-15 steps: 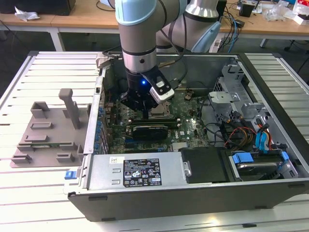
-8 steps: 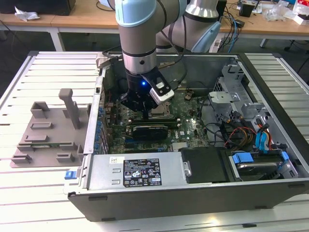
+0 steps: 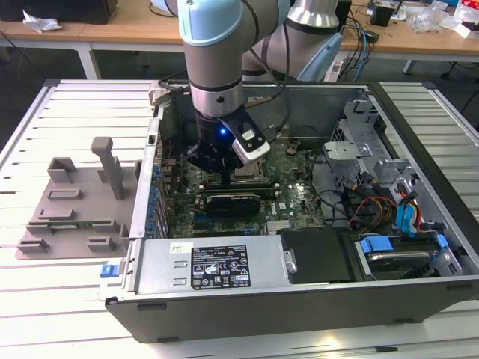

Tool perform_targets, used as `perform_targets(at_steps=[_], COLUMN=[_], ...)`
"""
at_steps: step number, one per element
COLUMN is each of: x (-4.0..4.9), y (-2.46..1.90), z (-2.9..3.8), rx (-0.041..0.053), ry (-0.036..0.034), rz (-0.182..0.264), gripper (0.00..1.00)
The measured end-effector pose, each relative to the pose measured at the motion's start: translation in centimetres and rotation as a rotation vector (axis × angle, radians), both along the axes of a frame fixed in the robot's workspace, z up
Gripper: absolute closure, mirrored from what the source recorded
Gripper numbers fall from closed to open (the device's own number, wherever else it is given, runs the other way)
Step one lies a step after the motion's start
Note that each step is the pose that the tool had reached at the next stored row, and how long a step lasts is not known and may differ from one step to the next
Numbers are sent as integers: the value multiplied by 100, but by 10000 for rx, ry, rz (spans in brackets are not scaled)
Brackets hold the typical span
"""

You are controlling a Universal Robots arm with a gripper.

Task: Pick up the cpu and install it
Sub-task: 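Install the second cpu locking lever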

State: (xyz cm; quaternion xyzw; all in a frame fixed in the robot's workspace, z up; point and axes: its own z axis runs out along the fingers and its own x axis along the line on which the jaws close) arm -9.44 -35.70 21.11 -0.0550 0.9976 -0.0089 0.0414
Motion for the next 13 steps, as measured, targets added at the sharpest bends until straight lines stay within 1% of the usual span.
perform_targets(at_steps=[1,2,3,4,6,7,8,9,13], x=[0,0,0,0,0,-1,0,0,0], y=[-12,-31,-45,-50,-55,-60,-64,-76,-164], z=[0,0,0,0,0,1,0,0,0], rx=[49,174,322,394,466,572,640,684,887], ry=[1,-3,-10,-15,-24,-36,-46,-47,-47], rz=[0,1,0,0,0,0,0,0,1], gripper=[89,89,89,89,89,89,89,89,89])
